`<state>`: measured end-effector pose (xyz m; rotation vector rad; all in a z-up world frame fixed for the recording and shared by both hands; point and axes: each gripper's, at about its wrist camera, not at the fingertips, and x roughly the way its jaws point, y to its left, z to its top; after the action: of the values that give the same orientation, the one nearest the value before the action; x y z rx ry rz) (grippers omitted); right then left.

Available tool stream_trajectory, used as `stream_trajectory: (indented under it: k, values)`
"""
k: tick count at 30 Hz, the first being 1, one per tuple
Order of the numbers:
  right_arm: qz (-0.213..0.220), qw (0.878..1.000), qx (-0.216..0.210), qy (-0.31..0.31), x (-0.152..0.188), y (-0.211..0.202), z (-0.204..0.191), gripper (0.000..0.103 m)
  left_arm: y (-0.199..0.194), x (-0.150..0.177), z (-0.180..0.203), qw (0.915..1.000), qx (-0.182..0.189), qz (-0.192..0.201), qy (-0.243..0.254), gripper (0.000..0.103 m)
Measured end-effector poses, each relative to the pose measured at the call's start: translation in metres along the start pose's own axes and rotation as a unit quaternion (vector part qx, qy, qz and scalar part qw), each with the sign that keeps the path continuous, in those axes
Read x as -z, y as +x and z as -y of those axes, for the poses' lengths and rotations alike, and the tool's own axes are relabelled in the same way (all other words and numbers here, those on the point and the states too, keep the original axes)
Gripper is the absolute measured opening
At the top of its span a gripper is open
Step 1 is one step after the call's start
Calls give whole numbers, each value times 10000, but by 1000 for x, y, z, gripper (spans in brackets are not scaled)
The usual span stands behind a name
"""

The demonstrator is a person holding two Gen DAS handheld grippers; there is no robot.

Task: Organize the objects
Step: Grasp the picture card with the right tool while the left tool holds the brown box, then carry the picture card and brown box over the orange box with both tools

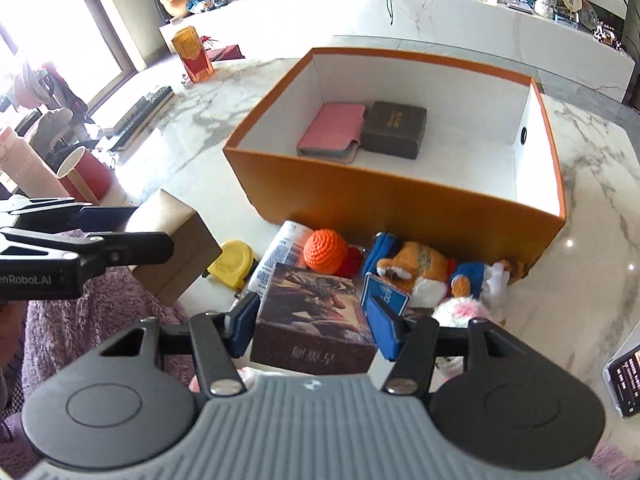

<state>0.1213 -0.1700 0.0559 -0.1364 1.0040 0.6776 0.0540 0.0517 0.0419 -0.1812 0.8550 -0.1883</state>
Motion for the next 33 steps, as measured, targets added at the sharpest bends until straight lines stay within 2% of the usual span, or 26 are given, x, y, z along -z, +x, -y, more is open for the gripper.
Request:
stream_trajectory:
  k: [5, 11, 14, 18, 27, 33]
  values:
    - [174, 9997, -143, 29, -26, -26, 8, 60, 1, -28, -4, 9999, 109, 72, 17, 68]
    - [511, 9983, -186, 205, -76, -29, 20, 60, 11, -69, -10, 9995, 40, 286, 149, 68]
    - [479, 9983, -66, 315, -102, -9, 28, 60, 23, -89, -15, 9995, 30, 302, 131, 68]
    - [127, 9991, -6, 412, -123, 33, 38, 60, 41, -107, -26, 9995, -85, 314, 31, 68]
    - [-647, 9962, -179, 556, -140, 129, 37, 61, 72, -123, -58, 9992, -8, 308, -265, 68]
    - [-823, 9955, -4, 468, -150, 162, 25, 61, 80, -129, -69, 9983, 87, 433, -370, 68]
